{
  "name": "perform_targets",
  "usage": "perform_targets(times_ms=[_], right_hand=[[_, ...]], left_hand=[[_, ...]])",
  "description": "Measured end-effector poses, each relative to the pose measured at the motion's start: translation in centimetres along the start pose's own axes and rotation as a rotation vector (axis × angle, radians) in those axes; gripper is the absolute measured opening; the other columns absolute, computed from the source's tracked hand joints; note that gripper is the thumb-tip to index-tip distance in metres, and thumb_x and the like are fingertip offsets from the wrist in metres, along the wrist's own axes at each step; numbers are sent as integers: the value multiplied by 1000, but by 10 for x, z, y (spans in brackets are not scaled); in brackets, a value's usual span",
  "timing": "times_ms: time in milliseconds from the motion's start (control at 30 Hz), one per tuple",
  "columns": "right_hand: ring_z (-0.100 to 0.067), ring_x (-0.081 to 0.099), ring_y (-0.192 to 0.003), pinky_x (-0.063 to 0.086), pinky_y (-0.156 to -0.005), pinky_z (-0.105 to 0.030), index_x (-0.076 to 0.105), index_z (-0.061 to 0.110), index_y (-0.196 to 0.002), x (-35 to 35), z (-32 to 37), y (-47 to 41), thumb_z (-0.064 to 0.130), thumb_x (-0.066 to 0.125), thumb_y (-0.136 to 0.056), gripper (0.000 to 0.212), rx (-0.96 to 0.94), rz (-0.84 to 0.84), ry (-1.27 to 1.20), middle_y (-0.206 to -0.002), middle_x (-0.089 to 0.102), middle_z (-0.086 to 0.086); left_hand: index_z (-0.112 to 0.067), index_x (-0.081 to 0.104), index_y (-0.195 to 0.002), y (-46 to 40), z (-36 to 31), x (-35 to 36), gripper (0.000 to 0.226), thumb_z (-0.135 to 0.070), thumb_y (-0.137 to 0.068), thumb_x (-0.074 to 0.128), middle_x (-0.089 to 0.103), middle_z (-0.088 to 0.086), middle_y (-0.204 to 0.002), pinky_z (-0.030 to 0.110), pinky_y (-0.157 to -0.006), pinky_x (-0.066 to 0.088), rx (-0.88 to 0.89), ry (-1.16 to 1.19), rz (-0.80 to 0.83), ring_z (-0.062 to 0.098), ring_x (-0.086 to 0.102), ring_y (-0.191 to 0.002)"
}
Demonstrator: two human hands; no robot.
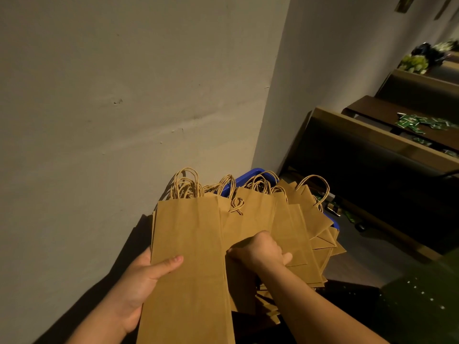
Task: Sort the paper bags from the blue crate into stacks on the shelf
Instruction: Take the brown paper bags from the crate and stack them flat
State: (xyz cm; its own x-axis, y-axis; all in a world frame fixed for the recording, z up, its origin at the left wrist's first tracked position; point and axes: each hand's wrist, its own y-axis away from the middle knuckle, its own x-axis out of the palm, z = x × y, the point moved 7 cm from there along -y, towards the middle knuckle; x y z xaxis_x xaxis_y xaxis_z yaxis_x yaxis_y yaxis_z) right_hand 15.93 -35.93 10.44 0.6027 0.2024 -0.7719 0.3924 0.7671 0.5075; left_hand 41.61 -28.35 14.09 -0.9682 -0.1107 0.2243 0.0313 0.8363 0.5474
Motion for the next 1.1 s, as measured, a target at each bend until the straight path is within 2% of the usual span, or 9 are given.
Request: perform_targets(times_ms=[133, 267, 333, 400, 533, 700, 833, 1000, 1100], right_hand=[[-31, 49, -124, 36, -102, -47, 52, 18, -128, -6, -1, -4, 65, 86, -64, 86, 24, -75, 99, -130, 54, -9], [-28, 57, -113, 33, -98, -47, 63, 20, -117, 2, 0, -14, 54, 84, -76, 57, 16, -21, 118, -117, 63, -5], [-26, 60, -109, 32, -97, -47, 64, 20, -114, 5, 1, -15, 51, 85, -76, 53, 18, 8, 99, -109, 65, -3], [-27, 59, -112, 33, -100, -47, 61, 19, -119, 4, 1, -15, 49, 87, -74, 60, 42, 27, 67, -111, 65, -3], [-33, 46, -128, 40, -107, -45, 52, 15, -135, -9, -3, -18, 47, 87, -74, 77, 106, 8, 109, -134, 50, -12], [-34, 47, -130, 41, -108, -46, 49, 14, -140, -18, -7, -29, 49, 89, -71, 87, 145, -26, 76, -137, 52, -14], [-32, 52, -121, 43, -101, -45, 57, 17, -132, -14, -6, -34, 55, 92, -60, 90, 169, 7, 31, -128, 58, -10], [-32, 47, -120, 45, -102, -44, 58, 17, -131, -14, -9, -36, 62, 89, -58, 91, 203, 19, -15, -129, 50, -11], [-34, 41, -132, 41, -108, -46, 42, 14, -147, -15, -2, -37, 69, 88, -57, 115, 175, -32, -88, -144, 42, -14]], left_hand=[[-15, 64, -127, -1, 1, 0, 53, -14, -76, 76, 77, 18, -109, 51, -82, 57, -3, 0, -1, 41, 74, -97], [-15, 64, -128, -3, 2, -1, 52, -13, -77, 75, 77, 19, -109, 52, -83, 56, -8, -7, 0, 41, 74, -98], [-16, 63, -128, -3, 2, -1, 52, -13, -77, 75, 77, 18, -109, 52, -84, 57, -10, -16, -1, 41, 74, -99], [-16, 64, -128, -4, 1, 0, 53, -14, -76, 76, 77, 18, -109, 52, -84, 57, -14, -24, 0, 41, 74, -99], [-17, 64, -128, -5, 0, -1, 52, -14, -77, 76, 77, 17, -109, 53, -86, 56, -16, -43, 3, 40, 74, -98], [-19, 63, -126, -7, -2, -1, 47, -14, -81, 75, 78, 15, -105, 52, -84, 57, -27, -62, 0, 37, 76, -95], [-18, 63, -126, -10, -1, -1, 48, -15, -79, 75, 78, 15, -105, 52, -85, 57, -43, -70, -8, 38, 75, -96], [-18, 64, -124, -11, 1, 1, 45, -14, -81, 75, 78, 15, -105, 50, -82, 58, -60, -79, -8, 37, 76, -94], [-18, 64, -124, -12, 1, 1, 47, -15, -79, 75, 79, 14, -105, 52, -85, 57, -65, -88, -14, 37, 76, -96]])
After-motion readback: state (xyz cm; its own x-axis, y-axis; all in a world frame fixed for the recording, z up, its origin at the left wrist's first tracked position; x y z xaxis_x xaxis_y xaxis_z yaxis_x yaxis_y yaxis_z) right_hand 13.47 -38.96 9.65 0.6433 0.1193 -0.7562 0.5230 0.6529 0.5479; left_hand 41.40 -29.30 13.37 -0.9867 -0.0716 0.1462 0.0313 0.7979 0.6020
